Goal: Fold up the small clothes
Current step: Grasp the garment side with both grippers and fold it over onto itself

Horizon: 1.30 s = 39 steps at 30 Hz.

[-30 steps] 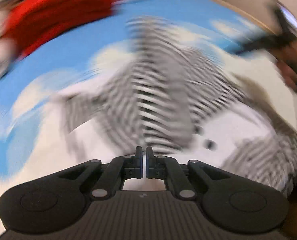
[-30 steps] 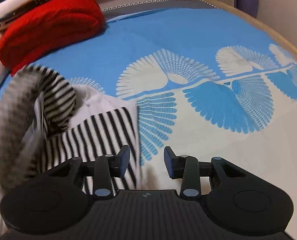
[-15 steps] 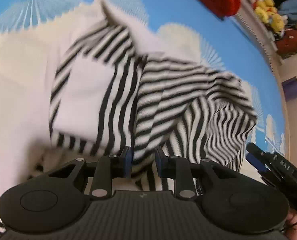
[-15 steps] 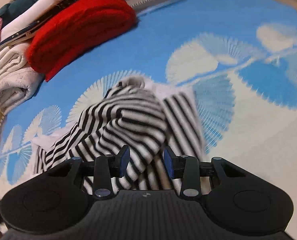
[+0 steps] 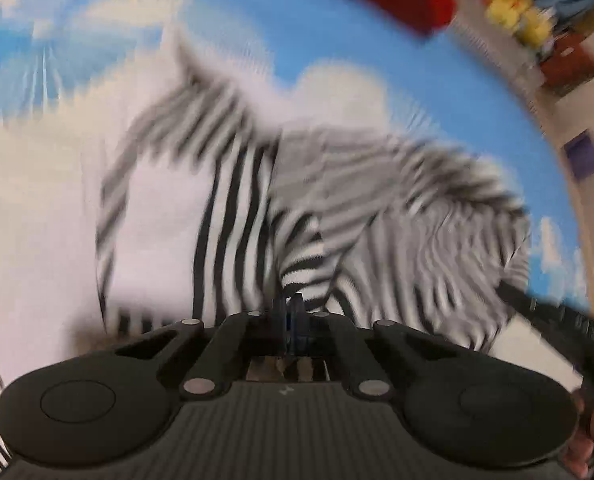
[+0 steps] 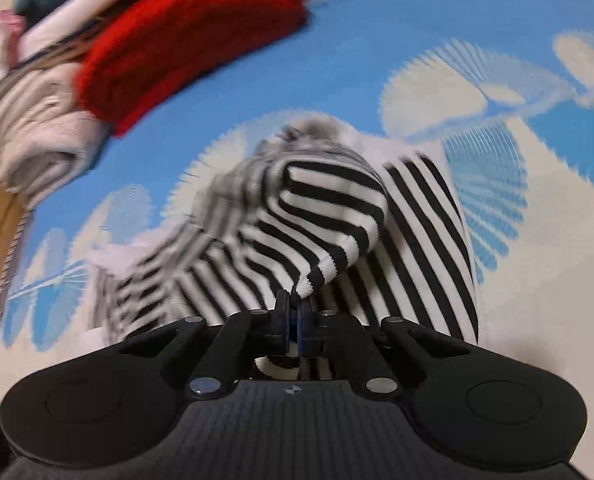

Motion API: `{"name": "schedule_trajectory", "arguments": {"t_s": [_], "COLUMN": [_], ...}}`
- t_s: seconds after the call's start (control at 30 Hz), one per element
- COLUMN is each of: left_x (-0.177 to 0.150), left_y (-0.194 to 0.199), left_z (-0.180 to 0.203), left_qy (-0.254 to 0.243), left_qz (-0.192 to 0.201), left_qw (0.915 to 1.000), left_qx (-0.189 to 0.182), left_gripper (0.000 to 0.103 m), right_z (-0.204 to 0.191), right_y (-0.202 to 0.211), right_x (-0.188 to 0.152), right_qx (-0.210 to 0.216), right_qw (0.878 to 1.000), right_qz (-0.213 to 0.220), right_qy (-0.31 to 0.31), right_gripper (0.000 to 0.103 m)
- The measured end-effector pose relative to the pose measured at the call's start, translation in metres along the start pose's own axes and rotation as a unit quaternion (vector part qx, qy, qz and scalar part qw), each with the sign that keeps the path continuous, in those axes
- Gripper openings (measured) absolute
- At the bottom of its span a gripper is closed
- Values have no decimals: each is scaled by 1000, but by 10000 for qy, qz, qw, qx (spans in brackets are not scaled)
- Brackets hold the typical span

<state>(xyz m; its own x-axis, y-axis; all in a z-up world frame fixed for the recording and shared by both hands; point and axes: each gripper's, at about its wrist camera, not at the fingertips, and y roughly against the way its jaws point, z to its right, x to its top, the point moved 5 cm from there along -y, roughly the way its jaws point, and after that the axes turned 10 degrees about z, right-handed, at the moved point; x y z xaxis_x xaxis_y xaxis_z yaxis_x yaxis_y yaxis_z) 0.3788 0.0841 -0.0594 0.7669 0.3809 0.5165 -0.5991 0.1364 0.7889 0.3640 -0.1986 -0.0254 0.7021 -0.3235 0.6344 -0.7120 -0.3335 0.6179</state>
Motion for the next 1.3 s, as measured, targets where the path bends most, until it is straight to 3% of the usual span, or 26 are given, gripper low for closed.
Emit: {"name": "schedule_trajectory", "arguments": {"t_s": [0.07,0.13,0.2,0.27,0.33,0.4,0.43,0.47,0.5,0.57,0.73,0.8,0.83,0.87,0.9,0.97,1.0,1.07,1.13,1.2,1.3], "left_x": [24,42,47,38,18,13,15,17,20,19,8,2,1,0,0,11,21,42,53,50,18], "left_y": [26,48,53,39,17,17,20,23,27,27,9,1,-1,-3,-4,8,20,49,67,62,27], "left_z": [0,-7,-21,-37,-48,-59,-60,-58,-57,-57,-57,-52,-50,-47,-45,-40,-35,-27,-24,-33,-63], "left_qy": [26,37,245,467,514,827,928,973,1017,1103,1551,1546,1502,1440,1376,1303,1248,1342,1223,1174,1452], "left_qz": [724,1304,1366,716,-245,-265,-228,-156,-36,-7,-412,-500,-536,-559,-515,-54,323,1106,1484,1270,98], "left_qw": [9973,9915,9902,9962,9978,9953,9946,9946,9944,9934,9868,9866,9871,9880,9891,9914,9909,9776,9703,9783,9893], "left_qx": [-115,-27,126,194,336,438,395,330,298,328,221,146,107,71,61,-90,-393,-1188,-1467,-1138,-123], "left_gripper": [1,1,1,5,13,18,32,48,54,58,57,51,31,7,4,3,3,3,3,3,3], "right_z": [-10,-26,-33,-25,-7,9,15,19,23,25,25,20,15,10,7,6,5,1,-1,3,24], "right_y": [17,32,39,35,27,23,24,24,25,21,-12,-20,-21,-21,-19,-10,2,29,52,53,29], "right_x": [6,1,-18,-41,-51,-41,-32,-23,-15,-9,-32,-38,-39,-40,-36,-21,-8,16,32,33,7], "right_qx": [638,1329,1629,1477,854,485,400,313,229,115,-120,-174,-173,-121,-73,91,307,682,800,614,-121], "right_qw": [9979,9886,9756,9674,9705,9803,9858,9910,9946,9976,9957,9950,9952,9956,9964,9991,9987,9923,9851,9876,9962], "right_qz": [-62,-384,-958,-1551,-1689,-1461,-1287,-1055,-817,-584,-921,-978,-959,-925,-844,-397,-19,764,1358,1280,324], "right_qy": [120,588,1120,1349,1495,1236,1004,768,590,366,-68,-92,-20,64,101,-143,-417,-695,-695,-673,-803], "right_gripper": [2,2,3,3,11,15,19,31,41,45,45,43,37,19,1,1,1,1,1,1,1]}}
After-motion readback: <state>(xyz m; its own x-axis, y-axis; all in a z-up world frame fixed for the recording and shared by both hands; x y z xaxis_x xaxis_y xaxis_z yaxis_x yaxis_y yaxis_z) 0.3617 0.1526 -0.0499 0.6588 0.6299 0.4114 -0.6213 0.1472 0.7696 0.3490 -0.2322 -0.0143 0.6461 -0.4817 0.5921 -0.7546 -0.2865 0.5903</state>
